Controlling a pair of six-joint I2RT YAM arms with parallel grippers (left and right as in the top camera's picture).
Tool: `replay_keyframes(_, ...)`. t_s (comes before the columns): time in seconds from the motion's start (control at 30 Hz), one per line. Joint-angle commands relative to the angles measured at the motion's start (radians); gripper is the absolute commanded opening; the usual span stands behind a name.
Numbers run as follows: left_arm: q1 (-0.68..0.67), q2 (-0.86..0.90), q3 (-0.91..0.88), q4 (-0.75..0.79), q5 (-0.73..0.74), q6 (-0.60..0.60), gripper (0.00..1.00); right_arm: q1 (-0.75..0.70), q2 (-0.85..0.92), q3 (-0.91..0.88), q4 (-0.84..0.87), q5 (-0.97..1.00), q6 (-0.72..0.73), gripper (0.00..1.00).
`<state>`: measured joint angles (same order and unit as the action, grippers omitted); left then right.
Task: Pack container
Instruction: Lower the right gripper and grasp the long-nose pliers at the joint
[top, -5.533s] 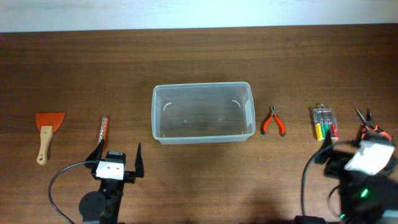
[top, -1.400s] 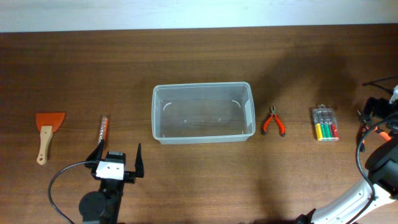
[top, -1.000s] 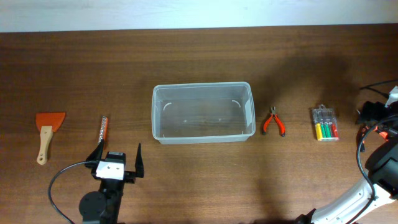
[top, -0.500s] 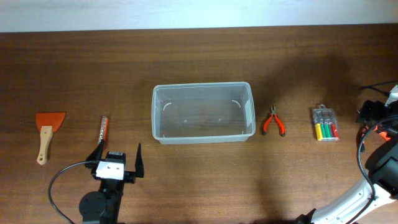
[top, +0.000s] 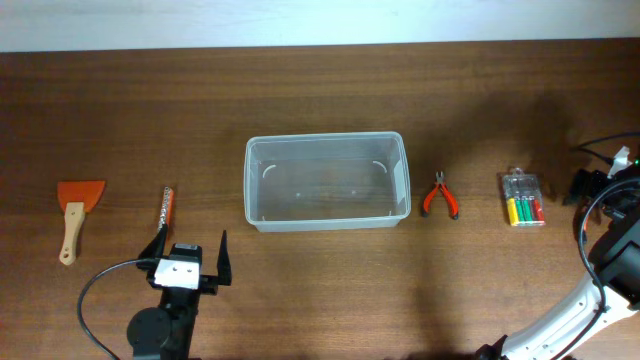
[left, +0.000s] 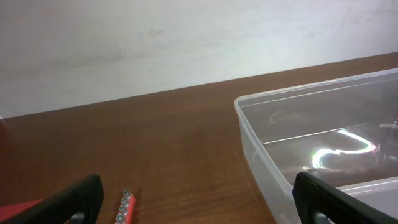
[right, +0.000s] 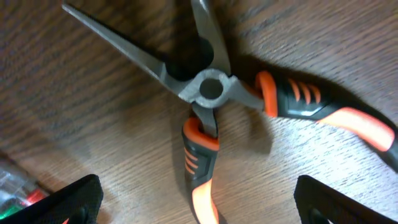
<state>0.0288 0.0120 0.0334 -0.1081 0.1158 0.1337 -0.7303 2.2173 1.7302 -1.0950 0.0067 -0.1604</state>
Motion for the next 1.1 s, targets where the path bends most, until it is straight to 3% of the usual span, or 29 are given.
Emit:
replay_keyframes(0.0, 0.005, -0.006, -0.007, 0.003, 0.007, -0.006, 0.99, 0.004, 0.017, -0.005, 0.008, 0.001, 0.002, 0.99)
replay_keyframes(1.07, 0.005, -0.006, -0.007, 0.003, 0.007, -0.006, 0.99, 0.004, 0.064, -0.025, 0.014, 0.005, -0.026, 0.99)
